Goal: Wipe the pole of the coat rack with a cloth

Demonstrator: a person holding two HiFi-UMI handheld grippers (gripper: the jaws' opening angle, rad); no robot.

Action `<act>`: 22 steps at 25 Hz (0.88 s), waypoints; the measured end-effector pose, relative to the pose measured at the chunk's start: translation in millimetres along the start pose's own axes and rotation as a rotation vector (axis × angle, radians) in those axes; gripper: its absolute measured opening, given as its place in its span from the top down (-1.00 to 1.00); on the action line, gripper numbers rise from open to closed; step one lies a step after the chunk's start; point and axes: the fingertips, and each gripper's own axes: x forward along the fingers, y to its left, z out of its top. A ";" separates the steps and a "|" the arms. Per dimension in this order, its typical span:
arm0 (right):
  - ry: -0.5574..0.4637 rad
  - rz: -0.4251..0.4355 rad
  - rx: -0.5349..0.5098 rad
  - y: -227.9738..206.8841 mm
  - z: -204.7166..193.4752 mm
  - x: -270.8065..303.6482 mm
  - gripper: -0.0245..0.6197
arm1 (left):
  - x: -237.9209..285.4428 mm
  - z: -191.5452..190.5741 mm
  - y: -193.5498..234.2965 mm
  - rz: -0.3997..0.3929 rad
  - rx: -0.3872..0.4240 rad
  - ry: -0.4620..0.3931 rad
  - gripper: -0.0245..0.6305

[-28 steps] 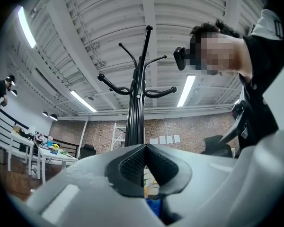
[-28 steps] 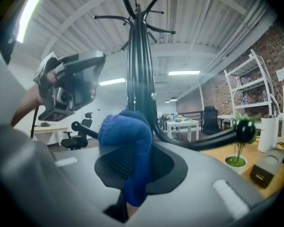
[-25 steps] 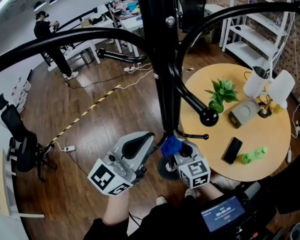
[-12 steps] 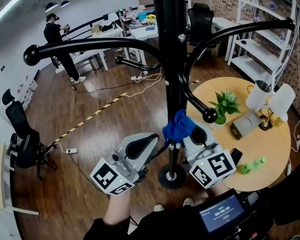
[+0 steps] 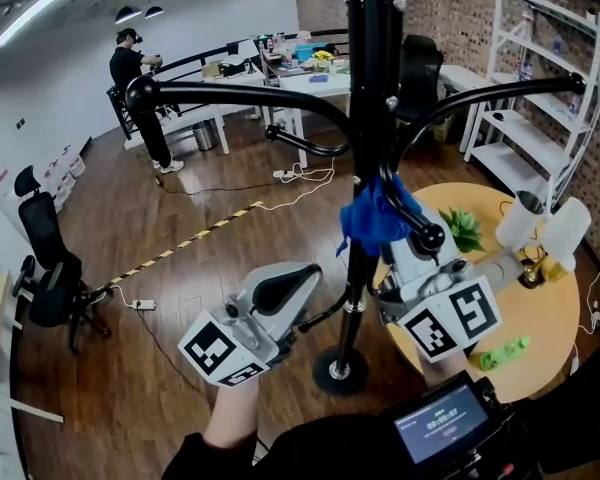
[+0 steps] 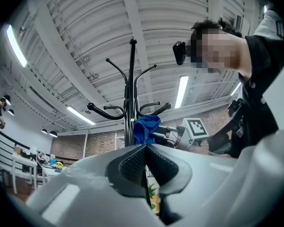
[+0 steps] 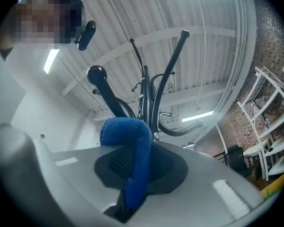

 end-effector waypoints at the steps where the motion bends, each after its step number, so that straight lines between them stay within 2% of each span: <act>1: -0.006 -0.004 -0.011 0.2 0.0 -1.1 0.78 | -0.1 0.1 0.5 0.001 0.001 0.001 0.93; 4: 0.001 -0.011 -0.046 1.7 -6.9 -5.7 0.78 | -2.5 -2.0 1.6 0.003 -0.008 0.010 0.93; 8: 0.070 -0.021 -0.047 3.7 -39.7 -21.4 0.78 | -8.1 -12.5 0.4 0.013 -0.033 0.029 0.93; 15: 0.245 -0.087 -0.031 2.4 -129.3 -62.3 0.78 | -12.0 -45.6 1.5 0.011 -0.098 0.096 0.93; 22: 0.449 -0.152 0.001 -8.3 -220.6 -109.4 0.78 | -10.1 -81.1 4.2 0.043 -0.175 0.169 0.93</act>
